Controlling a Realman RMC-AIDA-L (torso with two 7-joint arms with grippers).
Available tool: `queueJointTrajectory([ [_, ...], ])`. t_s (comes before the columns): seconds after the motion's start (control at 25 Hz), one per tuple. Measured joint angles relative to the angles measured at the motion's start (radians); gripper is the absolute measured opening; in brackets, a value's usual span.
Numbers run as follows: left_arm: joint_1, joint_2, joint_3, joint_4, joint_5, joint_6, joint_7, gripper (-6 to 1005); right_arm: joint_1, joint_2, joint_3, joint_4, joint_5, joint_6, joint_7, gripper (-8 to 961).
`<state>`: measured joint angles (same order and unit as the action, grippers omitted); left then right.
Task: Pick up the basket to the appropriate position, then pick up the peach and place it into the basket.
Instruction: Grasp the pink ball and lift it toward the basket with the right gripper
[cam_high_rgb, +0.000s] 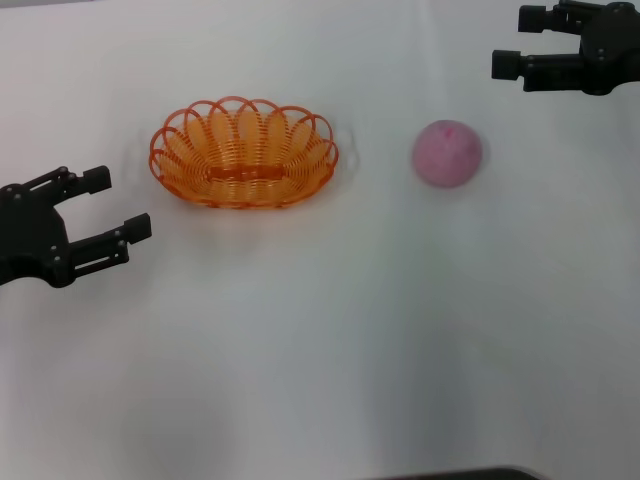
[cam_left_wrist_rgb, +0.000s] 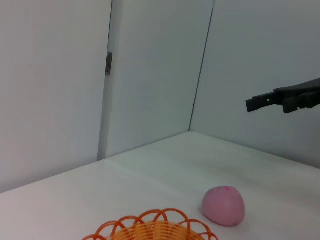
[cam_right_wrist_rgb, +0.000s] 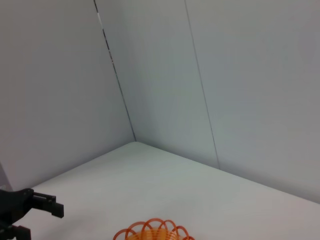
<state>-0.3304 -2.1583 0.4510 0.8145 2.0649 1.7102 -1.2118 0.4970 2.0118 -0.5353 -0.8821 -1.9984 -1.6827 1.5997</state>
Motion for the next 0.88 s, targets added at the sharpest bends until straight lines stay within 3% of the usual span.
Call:
queueJointTrajectory([
  [0.16,-0.004,0.0,0.0,0.003,-0.002,0.0,-0.008,796,0.018,-0.004,-0.011,-0.011,-0.045,0.001,0.035,945],
  [0.64,-0.011,0.002,0.002,0.006,-0.002,-0.001,-0.012,797,0.178,0.002,-0.085,-0.113,-0.364,0.029,0.314,945],
  [0.88,-0.012,0.001,0.001,0.005,0.0,-0.002,-0.012,796,0.259,0.021,-0.147,-0.141,-0.558,0.029,0.455,945],
])
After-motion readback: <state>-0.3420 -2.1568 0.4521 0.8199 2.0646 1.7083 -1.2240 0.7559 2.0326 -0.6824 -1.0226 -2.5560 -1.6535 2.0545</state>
